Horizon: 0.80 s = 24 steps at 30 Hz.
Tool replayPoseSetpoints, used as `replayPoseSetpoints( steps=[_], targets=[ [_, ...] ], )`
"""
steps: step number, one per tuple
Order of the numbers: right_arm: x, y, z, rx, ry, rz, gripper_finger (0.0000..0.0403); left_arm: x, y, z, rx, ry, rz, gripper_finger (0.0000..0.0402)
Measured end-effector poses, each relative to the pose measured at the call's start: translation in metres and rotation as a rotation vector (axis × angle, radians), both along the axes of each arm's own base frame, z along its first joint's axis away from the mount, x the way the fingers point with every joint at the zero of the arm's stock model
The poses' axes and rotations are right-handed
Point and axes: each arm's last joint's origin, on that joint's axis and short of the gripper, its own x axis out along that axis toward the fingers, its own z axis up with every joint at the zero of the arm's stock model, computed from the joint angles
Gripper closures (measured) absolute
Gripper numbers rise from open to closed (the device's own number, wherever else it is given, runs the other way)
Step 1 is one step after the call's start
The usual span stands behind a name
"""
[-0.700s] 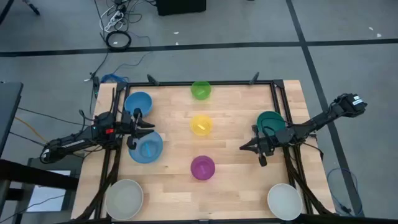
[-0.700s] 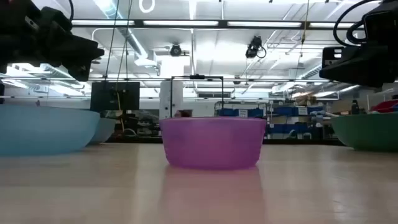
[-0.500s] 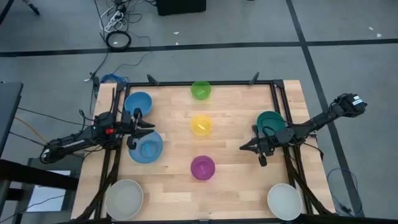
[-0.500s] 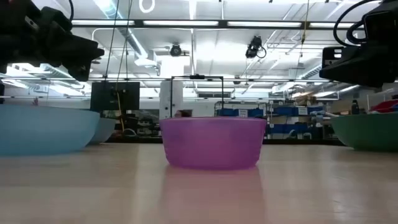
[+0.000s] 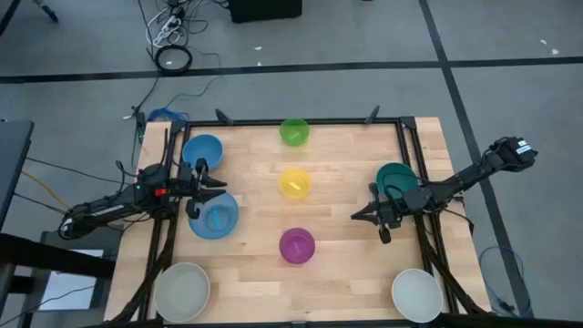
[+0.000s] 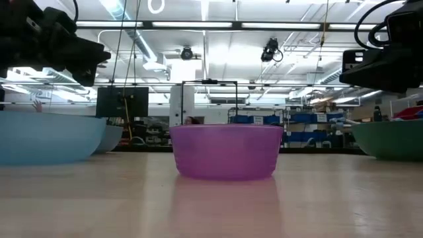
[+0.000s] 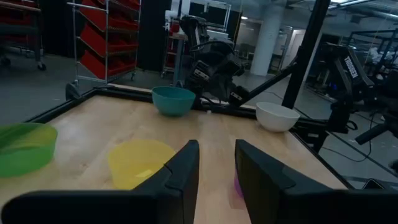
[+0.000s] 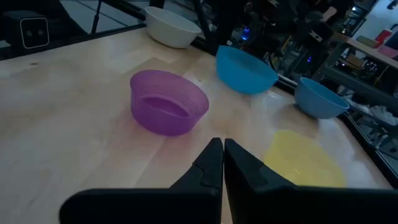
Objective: Nest bowls inside each other
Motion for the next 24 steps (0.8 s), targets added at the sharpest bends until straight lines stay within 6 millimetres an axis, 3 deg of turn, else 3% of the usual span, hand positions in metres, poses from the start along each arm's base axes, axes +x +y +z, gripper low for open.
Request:
replayPoseSetpoints(
  steps=[24],
  targets=[
    [0.0011,0.0002,0.0074,-0.02,-0.08,0.015,0.0398,-0.0001,-0.0001,0.0027,0.017,-0.027,0.001,0.0289]
  ],
)
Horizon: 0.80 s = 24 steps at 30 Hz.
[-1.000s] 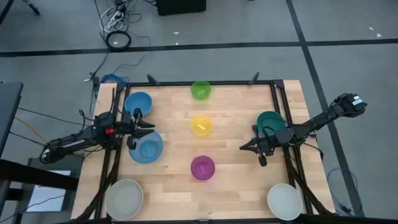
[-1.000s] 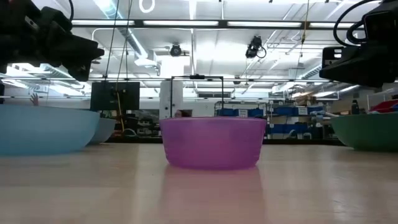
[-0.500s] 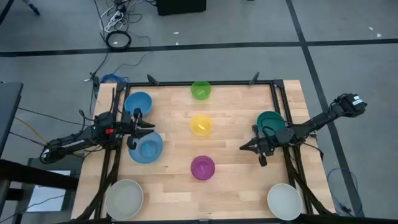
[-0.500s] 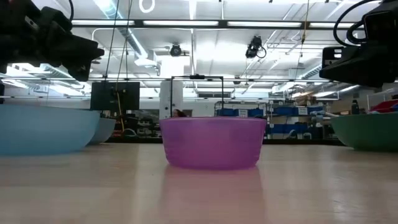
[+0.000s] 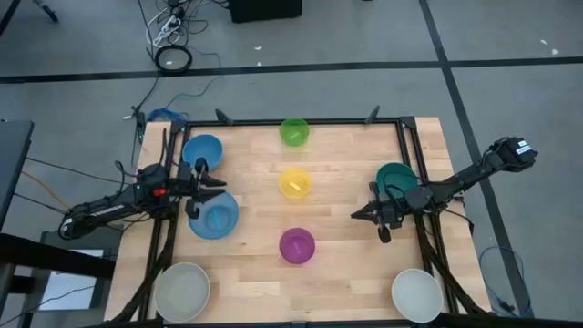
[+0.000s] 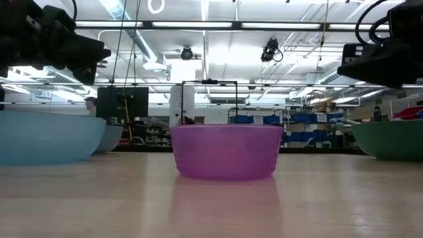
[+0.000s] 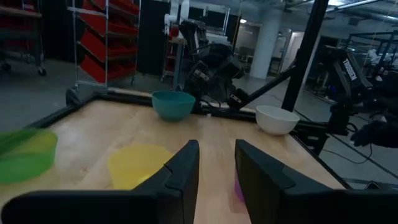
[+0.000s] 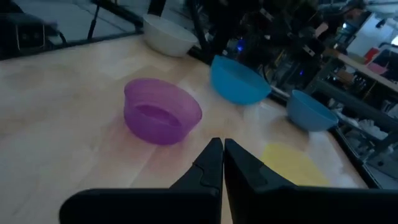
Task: Nest bowls inside each other
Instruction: Move the light blue bowl to the center of the table
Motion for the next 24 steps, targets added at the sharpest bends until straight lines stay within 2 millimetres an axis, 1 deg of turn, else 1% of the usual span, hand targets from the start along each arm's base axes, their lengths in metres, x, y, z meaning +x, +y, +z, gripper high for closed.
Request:
replayPoseSetpoints(
  steps=[4,7,10,12,15,18,24],
  targets=[
    [0.0,-0.001,0.019,0.231,-0.158,-0.006,0.0398,-0.001,0.0,0.007,0.029,-0.07,0.007,0.0289],
    [0.0,-0.006,0.03,0.405,-0.246,-0.058,0.0398,-0.002,-0.001,0.015,-0.062,-0.155,-0.01,0.0289],
    [0.002,-0.015,0.029,0.569,-0.252,-0.164,0.0398,-0.004,-0.001,0.023,-0.113,-0.237,-0.03,0.0289],
    [0.004,-0.02,0.028,0.657,-0.251,-0.22,0.0398,-0.006,-0.002,0.027,-0.096,-0.28,-0.034,0.0289],
    [0.005,-0.025,0.027,0.712,-0.255,-0.252,0.0398,-0.008,-0.002,0.034,-0.039,-0.352,-0.025,0.0289],
    [0.005,-0.027,0.029,0.723,-0.279,-0.257,0.0398,-0.012,-0.003,0.041,-0.011,-0.426,-0.025,0.0289],
    [0.003,-0.029,0.041,0.765,-0.396,-0.223,0.0398,-0.016,-0.005,0.047,-0.072,-0.502,-0.063,0.0289]
  ],
)
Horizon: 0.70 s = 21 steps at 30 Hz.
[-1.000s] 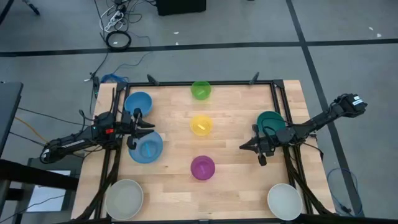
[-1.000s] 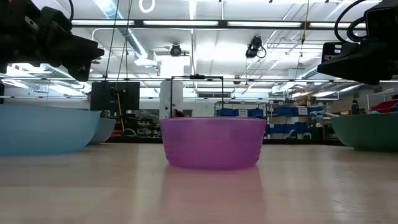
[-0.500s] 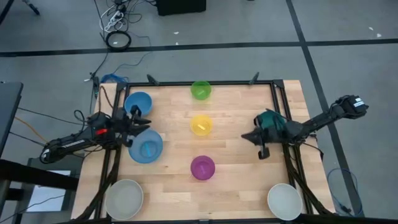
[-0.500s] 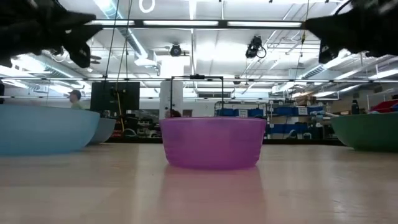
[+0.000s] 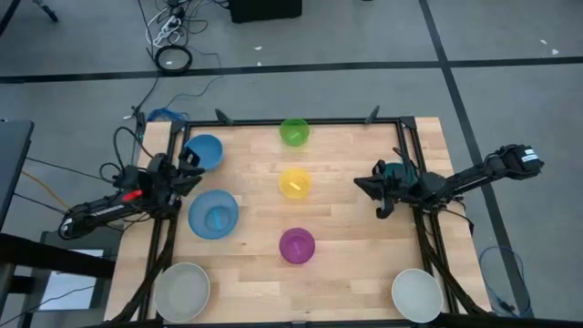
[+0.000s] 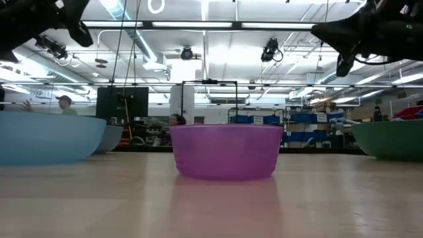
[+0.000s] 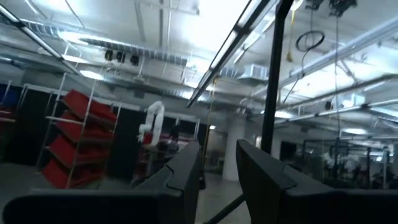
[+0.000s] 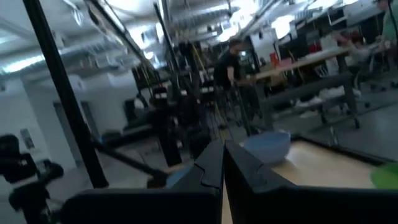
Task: Nest bowls inside each other
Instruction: Move the light blue bowl to the center of the table
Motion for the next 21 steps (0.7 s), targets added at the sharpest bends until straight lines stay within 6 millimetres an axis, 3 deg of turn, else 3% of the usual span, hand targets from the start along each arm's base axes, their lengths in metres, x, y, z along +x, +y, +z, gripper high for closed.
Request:
replayPoseSetpoints(
  steps=[12,21],
  targets=[
    [-0.0006,0.0008,0.0022,0.214,-0.058,0.08,0.0398,-0.0029,-0.0008,0.0041,-0.011,-0.049,-0.016,0.0289],
    [-0.0001,-0.0006,0.0022,0.212,-0.056,0.071,0.0398,-0.0001,0.0002,0.0001,-0.036,-0.001,-0.014,0.0289]
  ],
)
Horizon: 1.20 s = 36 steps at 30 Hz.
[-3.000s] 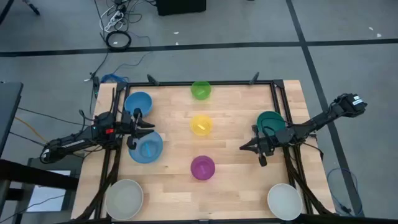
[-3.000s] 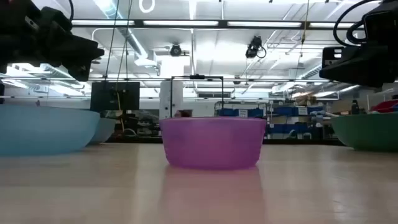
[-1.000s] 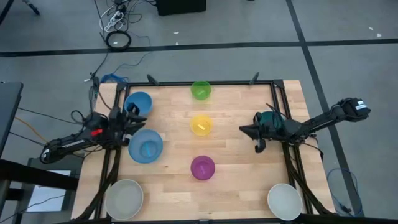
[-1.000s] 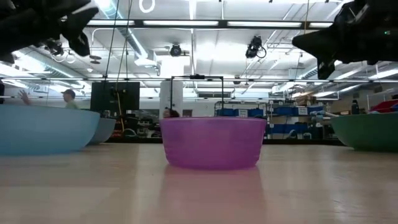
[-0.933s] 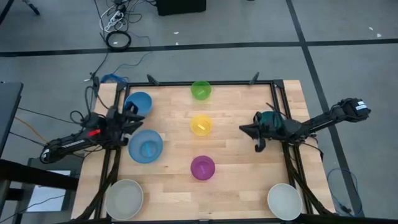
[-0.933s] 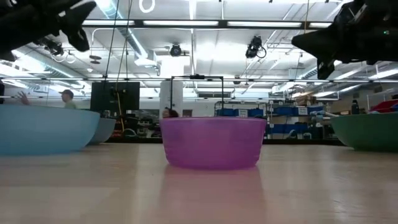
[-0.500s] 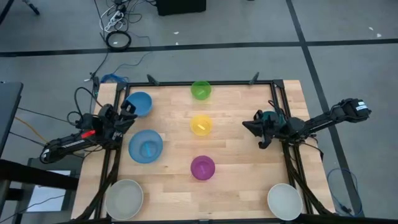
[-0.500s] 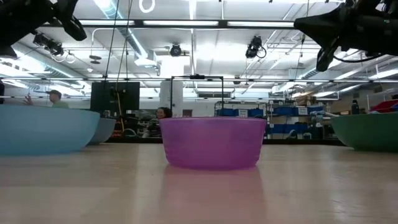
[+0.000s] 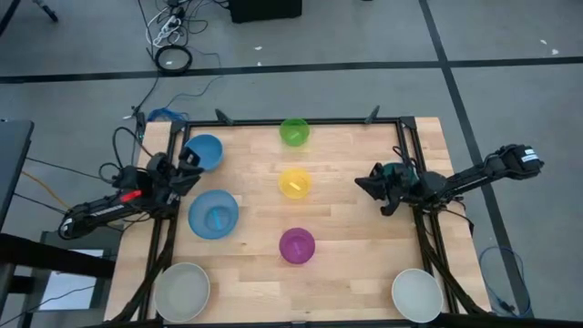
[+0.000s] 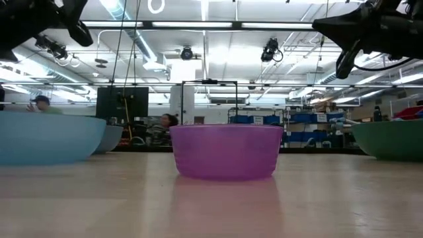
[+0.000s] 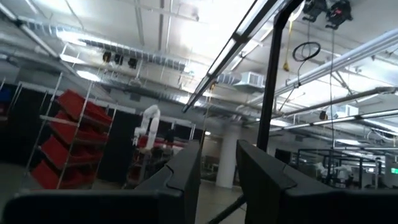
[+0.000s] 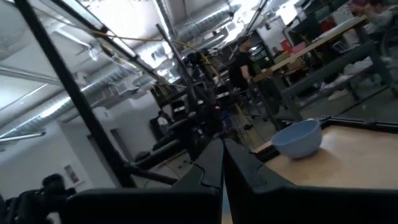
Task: Nest bowls inside each other
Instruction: Move the light blue bowl to the center of the table
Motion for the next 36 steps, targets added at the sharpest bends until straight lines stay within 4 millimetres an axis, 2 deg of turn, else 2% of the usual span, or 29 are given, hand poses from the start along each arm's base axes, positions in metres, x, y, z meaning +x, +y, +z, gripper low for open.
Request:
replayPoseSetpoints(
  steps=[6,10,13,18,22,31,36],
  targets=[
    [0.0,-0.01,-0.001,0.125,-0.012,-0.139,0.0398,0.005,0.002,-0.009,-0.056,0.104,-0.013,0.0289],
    [0.001,-0.018,-0.004,0.141,0.016,-0.216,0.0398,0.01,0.004,-0.016,-0.094,0.187,0.002,0.0289],
    [0.004,-0.023,-0.01,0.148,0.06,-0.254,0.0398,0.017,0.006,-0.029,-0.179,0.328,-0.013,0.0289],
    [0.006,-0.031,-0.016,0.198,0.089,-0.278,0.0397,0.027,0.009,-0.063,-0.378,0.682,-0.01,0.0289],
    [0.007,-0.038,-0.018,0.22,0.094,-0.285,0.0393,0.032,0.012,-0.074,-0.453,0.802,0.034,0.0289],
    [0.007,-0.049,-0.02,0.215,0.105,-0.282,0.0383,0.052,0.018,-0.039,-0.401,0.878,0.026,0.0289],
    [0.006,-0.054,-0.02,0.204,0.114,-0.274,0.0382,0.075,0.022,0.001,-0.33,0.769,-0.073,0.0289]
  ],
)
